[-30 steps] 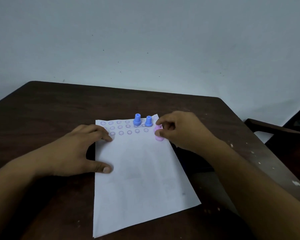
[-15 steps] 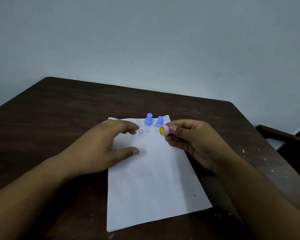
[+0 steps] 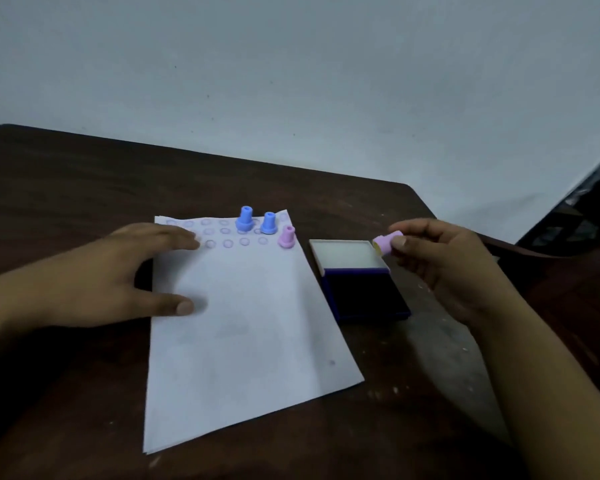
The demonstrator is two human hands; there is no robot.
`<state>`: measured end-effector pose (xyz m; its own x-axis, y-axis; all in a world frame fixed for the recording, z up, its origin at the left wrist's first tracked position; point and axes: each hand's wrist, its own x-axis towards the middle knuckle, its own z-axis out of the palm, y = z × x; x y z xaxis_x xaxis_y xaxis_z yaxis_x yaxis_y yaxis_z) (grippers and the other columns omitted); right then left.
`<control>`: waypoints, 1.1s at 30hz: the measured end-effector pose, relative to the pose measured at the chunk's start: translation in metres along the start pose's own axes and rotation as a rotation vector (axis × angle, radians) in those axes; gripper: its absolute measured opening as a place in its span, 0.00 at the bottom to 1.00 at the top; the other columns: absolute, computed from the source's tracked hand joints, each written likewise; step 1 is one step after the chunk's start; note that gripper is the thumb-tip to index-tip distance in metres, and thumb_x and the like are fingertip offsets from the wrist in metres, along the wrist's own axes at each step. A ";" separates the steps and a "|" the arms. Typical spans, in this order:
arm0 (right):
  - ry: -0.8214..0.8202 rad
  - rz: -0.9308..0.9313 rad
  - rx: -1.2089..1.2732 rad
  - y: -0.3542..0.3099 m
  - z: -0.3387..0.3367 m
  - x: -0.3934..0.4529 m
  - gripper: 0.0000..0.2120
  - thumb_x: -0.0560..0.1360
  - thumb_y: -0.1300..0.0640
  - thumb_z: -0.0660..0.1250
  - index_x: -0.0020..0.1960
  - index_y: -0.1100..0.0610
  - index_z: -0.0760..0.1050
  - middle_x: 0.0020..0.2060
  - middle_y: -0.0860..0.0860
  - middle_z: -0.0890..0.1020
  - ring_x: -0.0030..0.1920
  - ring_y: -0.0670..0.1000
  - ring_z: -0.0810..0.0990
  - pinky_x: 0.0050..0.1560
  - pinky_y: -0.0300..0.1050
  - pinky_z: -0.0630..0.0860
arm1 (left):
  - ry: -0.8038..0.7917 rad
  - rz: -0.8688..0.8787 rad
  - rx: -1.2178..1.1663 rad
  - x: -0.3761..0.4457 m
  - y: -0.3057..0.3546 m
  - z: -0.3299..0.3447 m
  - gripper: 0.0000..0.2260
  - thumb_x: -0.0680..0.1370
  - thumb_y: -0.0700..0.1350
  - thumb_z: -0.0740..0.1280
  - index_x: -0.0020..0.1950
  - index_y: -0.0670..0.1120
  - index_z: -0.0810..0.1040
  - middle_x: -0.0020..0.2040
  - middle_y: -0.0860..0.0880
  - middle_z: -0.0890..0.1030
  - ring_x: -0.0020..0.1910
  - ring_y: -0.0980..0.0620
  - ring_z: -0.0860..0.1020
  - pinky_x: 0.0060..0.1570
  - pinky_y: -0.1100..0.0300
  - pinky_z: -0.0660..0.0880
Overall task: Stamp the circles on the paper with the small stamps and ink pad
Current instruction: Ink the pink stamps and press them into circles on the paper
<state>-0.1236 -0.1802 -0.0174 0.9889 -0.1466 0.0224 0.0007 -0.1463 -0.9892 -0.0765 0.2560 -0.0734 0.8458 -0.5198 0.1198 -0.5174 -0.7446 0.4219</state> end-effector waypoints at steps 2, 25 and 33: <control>-0.025 0.073 0.178 0.006 0.002 -0.005 0.13 0.68 0.58 0.77 0.52 0.58 0.87 0.50 0.60 0.89 0.52 0.57 0.86 0.51 0.45 0.85 | 0.068 0.014 -0.036 0.001 0.003 0.002 0.35 0.64 0.81 0.66 0.70 0.77 0.66 0.69 0.79 0.66 0.69 0.77 0.63 0.63 0.63 0.69; -0.318 0.176 0.202 -0.011 0.161 -0.029 0.06 0.74 0.61 0.75 0.50 0.62 0.88 0.44 0.61 0.89 0.41 0.52 0.88 0.43 0.41 0.84 | 0.398 0.166 -0.606 -0.002 0.063 0.013 0.15 0.71 0.42 0.81 0.56 0.45 0.86 0.50 0.51 0.88 0.48 0.49 0.88 0.53 0.53 0.84; -0.291 0.075 0.215 -0.006 0.157 -0.024 0.09 0.69 0.61 0.78 0.49 0.55 0.88 0.48 0.57 0.90 0.48 0.55 0.89 0.49 0.43 0.85 | 0.354 0.019 -0.732 0.002 0.057 0.006 0.13 0.70 0.43 0.81 0.54 0.47 0.88 0.47 0.50 0.89 0.47 0.50 0.88 0.53 0.56 0.83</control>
<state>-0.1242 -0.0219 -0.0349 0.9882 0.1396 -0.0627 -0.0726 0.0674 -0.9951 -0.1053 0.2099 -0.0547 0.8922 -0.2749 0.3583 -0.4195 -0.2105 0.8830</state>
